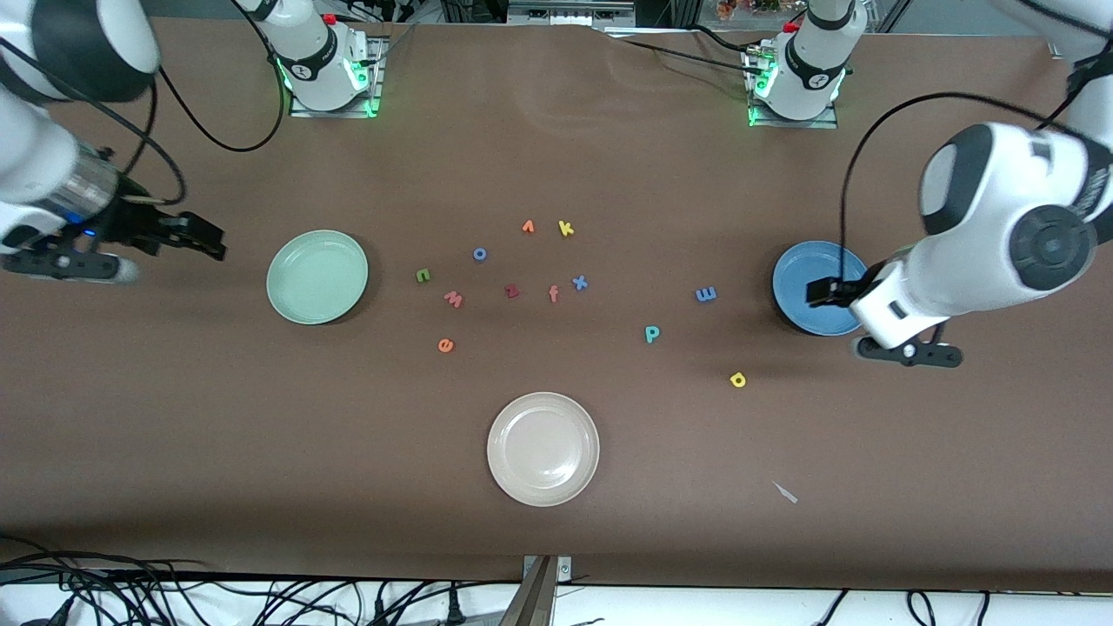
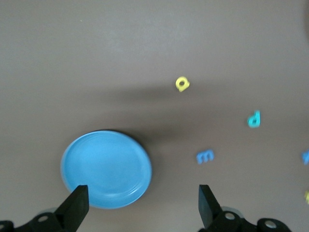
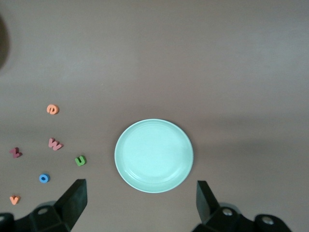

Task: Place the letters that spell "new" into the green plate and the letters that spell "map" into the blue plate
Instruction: 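Grasp the green u with the right gripper while the left gripper grasps the yellow a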

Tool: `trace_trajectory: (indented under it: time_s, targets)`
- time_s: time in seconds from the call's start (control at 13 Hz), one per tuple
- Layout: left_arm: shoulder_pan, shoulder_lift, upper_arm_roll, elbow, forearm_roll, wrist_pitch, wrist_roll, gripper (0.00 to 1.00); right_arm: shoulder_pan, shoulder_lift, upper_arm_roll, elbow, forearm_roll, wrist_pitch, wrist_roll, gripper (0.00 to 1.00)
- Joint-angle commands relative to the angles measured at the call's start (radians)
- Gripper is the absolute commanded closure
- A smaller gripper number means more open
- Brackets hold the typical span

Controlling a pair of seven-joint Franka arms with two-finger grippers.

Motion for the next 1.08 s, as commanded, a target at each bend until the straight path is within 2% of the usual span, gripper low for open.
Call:
trace_trajectory:
  time_s: [0.0, 0.15, 0.31, 0.46, 0.69, 1.0]
  targets:
    - [-0.016, 0.104, 0.005, 0.015, -0.025, 0.113, -0.196, 0.0, 0.0, -0.028, 0.077, -0.112, 0.009, 0.094, 0.018, 0.0]
    - [-0.025, 0.181, 0.005, 0.026, -0.028, 0.221, -0.317, 0.0, 0.0, -0.028, 0.122, -0.201, 0.007, 0.225, 0.067, 0.0]
    - [-0.027, 0.276, 0.007, 0.07, -0.025, 0.304, -0.48, 0.0, 0.0, 0.001, 0.188, -0.309, 0.006, 0.417, 0.146, 0.0]
    - [-0.051, 0.368, 0.01, 0.138, -0.02, 0.313, -0.616, 0.01, 0.001, 0.084, 0.231, -0.332, 0.001, 0.517, 0.176, 0.0]
    - [-0.077, 0.482, 0.013, 0.235, -0.019, 0.355, -0.692, 0.01, 0.044, 0.185, 0.24, -0.334, 0.001, 0.603, 0.177, 0.0]
    - [-0.082, 0.494, 0.014, 0.233, -0.013, 0.37, -0.724, 0.01, 0.107, 0.308, 0.24, -0.332, -0.016, 0.697, 0.182, 0.0]
